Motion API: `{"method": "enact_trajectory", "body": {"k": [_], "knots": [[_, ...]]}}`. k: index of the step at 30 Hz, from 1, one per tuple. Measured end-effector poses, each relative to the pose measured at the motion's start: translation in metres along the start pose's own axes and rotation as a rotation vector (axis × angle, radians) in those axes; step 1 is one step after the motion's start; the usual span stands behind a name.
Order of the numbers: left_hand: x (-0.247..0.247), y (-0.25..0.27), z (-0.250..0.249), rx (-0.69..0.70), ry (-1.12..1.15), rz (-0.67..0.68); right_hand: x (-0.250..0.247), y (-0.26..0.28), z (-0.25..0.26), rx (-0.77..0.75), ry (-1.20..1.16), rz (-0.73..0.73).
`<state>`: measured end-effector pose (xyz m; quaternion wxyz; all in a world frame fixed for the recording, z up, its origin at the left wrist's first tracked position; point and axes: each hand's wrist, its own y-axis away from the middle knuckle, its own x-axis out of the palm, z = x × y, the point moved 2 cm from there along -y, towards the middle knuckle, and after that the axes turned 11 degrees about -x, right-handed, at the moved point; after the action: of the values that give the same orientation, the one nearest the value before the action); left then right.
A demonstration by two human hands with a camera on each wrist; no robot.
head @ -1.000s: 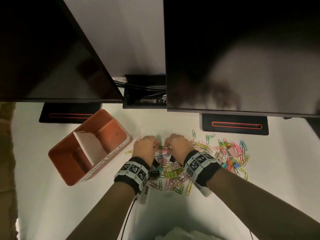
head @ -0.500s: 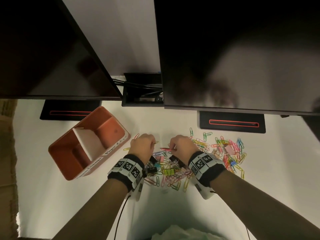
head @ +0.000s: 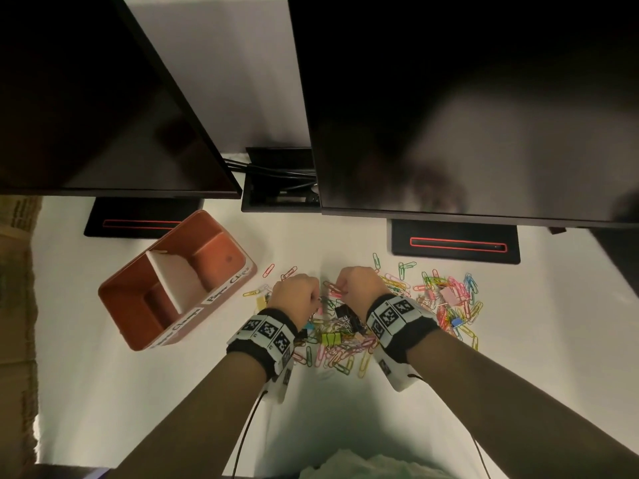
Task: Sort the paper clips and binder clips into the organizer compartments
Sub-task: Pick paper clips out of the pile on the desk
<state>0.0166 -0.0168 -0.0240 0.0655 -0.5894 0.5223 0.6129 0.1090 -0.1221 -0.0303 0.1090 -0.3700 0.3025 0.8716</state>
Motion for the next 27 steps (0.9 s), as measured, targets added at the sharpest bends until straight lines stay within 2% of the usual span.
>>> {"method": "enact_trajectory", "body": {"k": [5,10,15,19,24,27], "knots": [[0.0,-0.006,0.007,-0.015,0.094,0.04,-0.006,0.002,-0.001,-0.014,0.018,0.063],[0.005,-0.006,0.013,-0.008,0.054,0.041,-0.006,0.006,-0.001,-0.043,0.016,0.061],[0.005,-0.007,0.009,-0.018,-0.023,0.098,-0.002,0.009,0.0,-0.059,-0.013,0.051],[0.001,-0.006,0.005,0.047,-0.098,0.146,-0.005,0.014,0.0,-0.106,-0.142,-0.055],[-0.013,-0.008,0.008,0.079,0.101,0.033,-0.027,0.019,-0.005,-0.081,-0.25,-0.167],[-0.016,-0.006,-0.003,0.175,0.079,0.062,-0.037,0.018,-0.015,-0.054,-0.202,-0.198]]}}
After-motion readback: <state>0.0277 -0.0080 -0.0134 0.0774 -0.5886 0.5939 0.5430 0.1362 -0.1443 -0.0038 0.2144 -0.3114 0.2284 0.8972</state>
